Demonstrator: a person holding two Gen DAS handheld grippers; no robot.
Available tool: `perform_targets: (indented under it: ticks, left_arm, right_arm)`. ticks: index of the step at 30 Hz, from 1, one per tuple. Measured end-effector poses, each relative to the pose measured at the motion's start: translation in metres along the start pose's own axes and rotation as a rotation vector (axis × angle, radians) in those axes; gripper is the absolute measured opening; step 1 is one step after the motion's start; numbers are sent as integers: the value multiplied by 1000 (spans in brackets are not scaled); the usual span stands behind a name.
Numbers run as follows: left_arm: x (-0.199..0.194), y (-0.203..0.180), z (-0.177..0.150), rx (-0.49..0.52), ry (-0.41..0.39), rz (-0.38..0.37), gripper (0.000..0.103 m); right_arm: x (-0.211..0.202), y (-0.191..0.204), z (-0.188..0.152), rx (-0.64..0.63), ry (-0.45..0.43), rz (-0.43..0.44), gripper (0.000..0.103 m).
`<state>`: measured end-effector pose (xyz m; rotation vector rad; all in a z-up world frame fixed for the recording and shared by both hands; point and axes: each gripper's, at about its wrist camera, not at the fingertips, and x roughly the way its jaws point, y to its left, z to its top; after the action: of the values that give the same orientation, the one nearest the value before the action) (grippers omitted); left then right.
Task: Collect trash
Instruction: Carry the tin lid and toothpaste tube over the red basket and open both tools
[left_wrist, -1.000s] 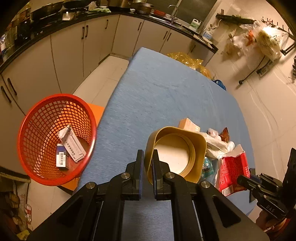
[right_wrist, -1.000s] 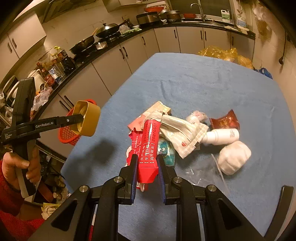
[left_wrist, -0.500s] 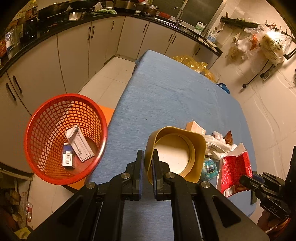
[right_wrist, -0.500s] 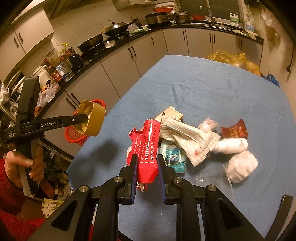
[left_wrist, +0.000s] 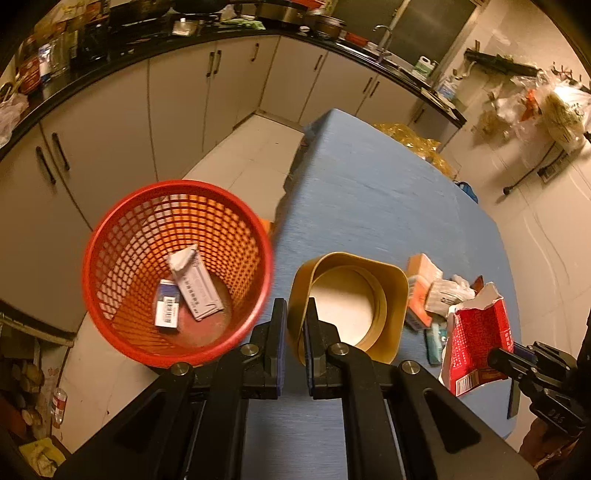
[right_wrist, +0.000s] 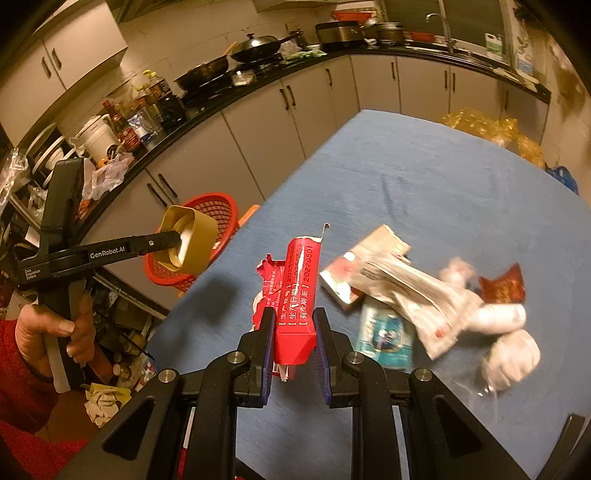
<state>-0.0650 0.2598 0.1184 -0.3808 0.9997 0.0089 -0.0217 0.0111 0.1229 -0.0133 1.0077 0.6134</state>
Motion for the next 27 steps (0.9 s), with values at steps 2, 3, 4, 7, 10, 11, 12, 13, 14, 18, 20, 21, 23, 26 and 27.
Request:
perform_targets:
  ticks: [2, 3, 4, 7, 10, 11, 12, 13, 14, 18, 20, 21, 23, 26, 27]
  left_arm:
    - [-1, 8, 2, -9, -2, 8, 8]
    - [-2, 12, 3, -13, -3, 13, 8]
    - [-2, 15, 2, -15, -3, 16, 8]
    - [-3, 28, 5, -21, -3, 28, 8]
    - [-2, 41, 8, -23, 0, 38, 8]
    - [-2, 45, 9, -24, 2, 42, 8]
    - [-1, 49, 11, -25, 3, 47, 8]
    - [-1, 54, 11, -25, 4, 51, 8]
    - [0, 57, 12, -26, 5, 55, 8]
    - [5, 77, 16, -32, 18, 73, 8]
    - [9, 89, 19, -34, 24, 86, 8]
    - [11, 94, 20, -35, 27, 93, 8]
    - [14, 102, 22, -35, 34, 102, 8]
    - [20, 110, 25, -29, 48, 113, 8]
    - [23, 112, 26, -25, 53, 116, 8]
  right_arm:
    - [4, 7, 4, -8, 4, 9, 21]
    - [7, 10, 6, -11, 5, 13, 21]
    - [9, 14, 9, -14, 7, 17, 21]
    - [17, 24, 18, -26, 10, 29, 21]
    - [27, 35, 28, -34, 12, 42, 21]
    - [31, 40, 32, -36, 13, 48, 21]
    - [34, 43, 34, -37, 12, 51, 21]
    - [37, 47, 38, -39, 13, 56, 21]
    - [42, 52, 43, -43, 14, 61, 21]
    - [58, 68, 56, -52, 20, 71, 21]
    - [68, 76, 63, -55, 25, 77, 21]
    - [73, 80, 67, -56, 28, 79, 21]
    - [83, 88, 74, -58, 31, 82, 21]
    - [100, 100, 85, -60, 41, 87, 21]
    - [105, 104, 88, -58, 43, 87, 21]
